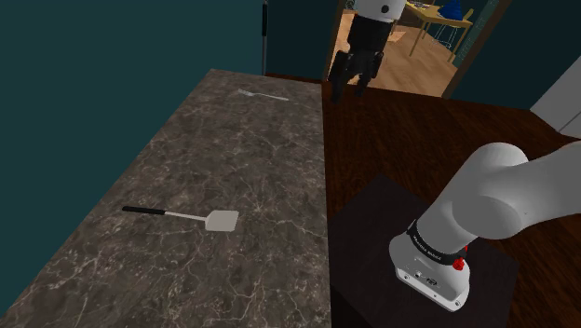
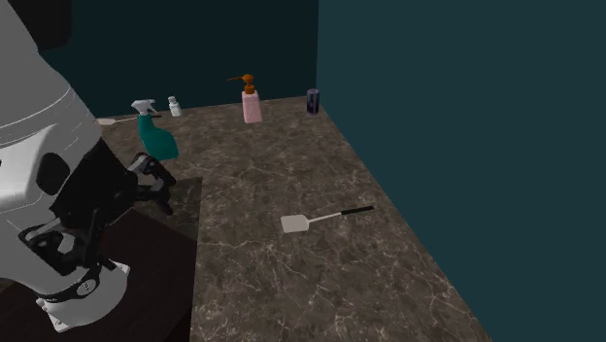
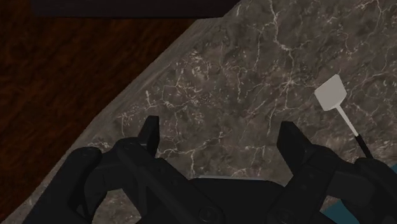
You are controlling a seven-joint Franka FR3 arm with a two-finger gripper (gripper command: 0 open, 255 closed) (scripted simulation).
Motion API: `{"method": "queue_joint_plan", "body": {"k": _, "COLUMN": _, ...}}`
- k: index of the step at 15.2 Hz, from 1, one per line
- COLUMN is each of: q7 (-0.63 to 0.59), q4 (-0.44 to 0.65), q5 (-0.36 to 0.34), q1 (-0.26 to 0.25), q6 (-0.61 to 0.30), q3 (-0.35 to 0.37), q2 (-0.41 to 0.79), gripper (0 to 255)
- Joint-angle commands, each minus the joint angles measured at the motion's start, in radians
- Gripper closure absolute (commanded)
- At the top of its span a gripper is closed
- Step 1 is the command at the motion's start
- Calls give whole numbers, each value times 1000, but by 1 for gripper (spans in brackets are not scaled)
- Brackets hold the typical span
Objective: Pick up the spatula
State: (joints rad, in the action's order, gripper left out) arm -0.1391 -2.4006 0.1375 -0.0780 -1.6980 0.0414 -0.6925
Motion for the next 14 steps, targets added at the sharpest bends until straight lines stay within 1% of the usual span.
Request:
{"method": "queue_joint_plan", "body": {"k": 1, "q7": 14, "q4": 3, "q5": 7, "q1": -19, "q6": -60, "q3": 20, "q2": 56, "gripper": 0}}
{"method": "queue_joint_plan", "body": {"k": 8, "q7": 40, "q4": 45, "q5": 20, "q1": -81, "q6": -241, "q3": 103, "q2": 258, "gripper": 0}}
{"method": "queue_joint_plan", "body": {"k": 14, "q7": 47, "q4": 119, "q5": 0, "q1": -124, "q6": -371, "q3": 174, "q2": 445, "gripper": 0}}
